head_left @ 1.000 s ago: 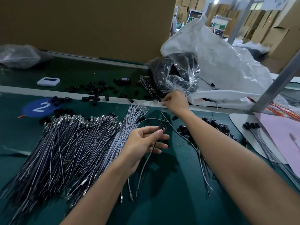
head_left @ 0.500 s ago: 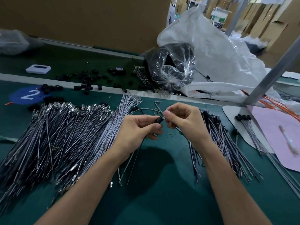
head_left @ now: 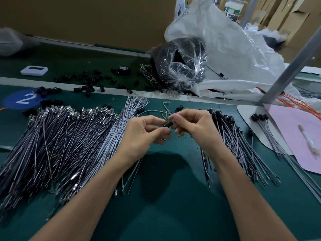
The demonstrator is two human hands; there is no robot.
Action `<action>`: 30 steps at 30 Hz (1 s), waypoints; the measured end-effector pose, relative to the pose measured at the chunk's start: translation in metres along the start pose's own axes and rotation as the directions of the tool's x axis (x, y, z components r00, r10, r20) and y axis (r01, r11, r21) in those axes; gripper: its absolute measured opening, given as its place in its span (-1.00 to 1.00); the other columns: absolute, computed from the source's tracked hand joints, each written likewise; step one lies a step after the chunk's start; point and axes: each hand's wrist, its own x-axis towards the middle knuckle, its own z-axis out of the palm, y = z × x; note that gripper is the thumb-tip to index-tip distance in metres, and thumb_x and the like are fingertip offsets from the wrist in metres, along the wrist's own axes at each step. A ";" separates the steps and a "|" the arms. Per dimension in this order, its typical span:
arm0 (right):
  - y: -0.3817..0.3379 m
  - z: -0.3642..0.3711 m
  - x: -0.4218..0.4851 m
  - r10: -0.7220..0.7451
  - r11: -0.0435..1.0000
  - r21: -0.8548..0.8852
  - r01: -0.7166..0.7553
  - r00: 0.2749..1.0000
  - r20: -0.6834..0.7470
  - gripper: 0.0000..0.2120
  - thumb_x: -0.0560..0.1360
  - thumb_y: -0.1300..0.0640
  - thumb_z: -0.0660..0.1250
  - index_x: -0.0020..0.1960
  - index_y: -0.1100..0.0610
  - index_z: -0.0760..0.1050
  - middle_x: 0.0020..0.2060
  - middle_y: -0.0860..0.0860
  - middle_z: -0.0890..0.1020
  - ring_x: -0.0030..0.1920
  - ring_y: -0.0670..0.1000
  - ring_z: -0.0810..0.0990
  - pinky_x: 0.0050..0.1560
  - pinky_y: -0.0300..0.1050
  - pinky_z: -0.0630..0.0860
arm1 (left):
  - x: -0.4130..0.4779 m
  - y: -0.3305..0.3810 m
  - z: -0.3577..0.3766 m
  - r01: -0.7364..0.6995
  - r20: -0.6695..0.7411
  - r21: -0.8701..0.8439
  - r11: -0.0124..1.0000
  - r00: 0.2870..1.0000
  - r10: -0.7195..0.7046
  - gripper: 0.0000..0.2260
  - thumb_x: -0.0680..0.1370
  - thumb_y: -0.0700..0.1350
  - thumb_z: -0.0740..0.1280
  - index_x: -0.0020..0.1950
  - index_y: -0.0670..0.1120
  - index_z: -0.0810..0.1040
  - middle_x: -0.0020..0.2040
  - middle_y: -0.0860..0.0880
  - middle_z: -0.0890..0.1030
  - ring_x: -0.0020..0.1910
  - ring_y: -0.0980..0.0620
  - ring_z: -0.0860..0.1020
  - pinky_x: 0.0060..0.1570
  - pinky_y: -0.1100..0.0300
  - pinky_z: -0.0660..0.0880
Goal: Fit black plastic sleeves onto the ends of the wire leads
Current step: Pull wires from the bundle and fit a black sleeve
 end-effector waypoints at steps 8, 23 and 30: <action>0.007 0.000 -0.001 0.080 0.990 0.114 -0.084 0.996 0.040 -0.83 0.55 0.30 0.30 -0.17 0.18 0.60 -0.43 0.00 0.59 -0.46 -0.09 0.49 -0.40 -0.30 0.41 | -0.003 0.000 0.000 -0.039 0.019 -0.022 0.999 0.999 0.040 -0.86 0.46 -0.37 0.43 -0.12 -0.14 0.65 -0.22 -0.16 0.71 -0.25 -0.04 0.71 -0.28 0.23 0.63; 0.003 0.009 -0.003 0.050 0.987 0.158 -0.037 0.996 -0.079 -0.82 0.58 0.30 0.28 -0.16 0.18 0.60 -0.44 -0.02 0.58 -0.45 -0.12 0.45 -0.40 -0.31 0.38 | -0.002 0.004 0.004 -0.031 -0.027 -0.095 0.995 0.999 0.029 -0.88 0.48 -0.36 0.40 -0.09 -0.16 0.64 -0.28 -0.10 0.71 -0.32 0.01 0.69 -0.29 0.26 0.61; 0.007 0.010 -0.004 0.123 0.974 0.195 -0.115 0.992 -0.030 -0.80 0.58 0.29 0.27 -0.19 0.21 0.59 -0.46 0.00 0.56 -0.49 -0.11 0.43 -0.43 -0.30 0.36 | -0.003 0.003 0.001 -0.064 -0.013 -0.014 0.998 0.998 0.064 -0.84 0.48 -0.36 0.41 -0.12 -0.11 0.65 -0.25 -0.10 0.71 -0.30 -0.01 0.70 -0.28 0.24 0.62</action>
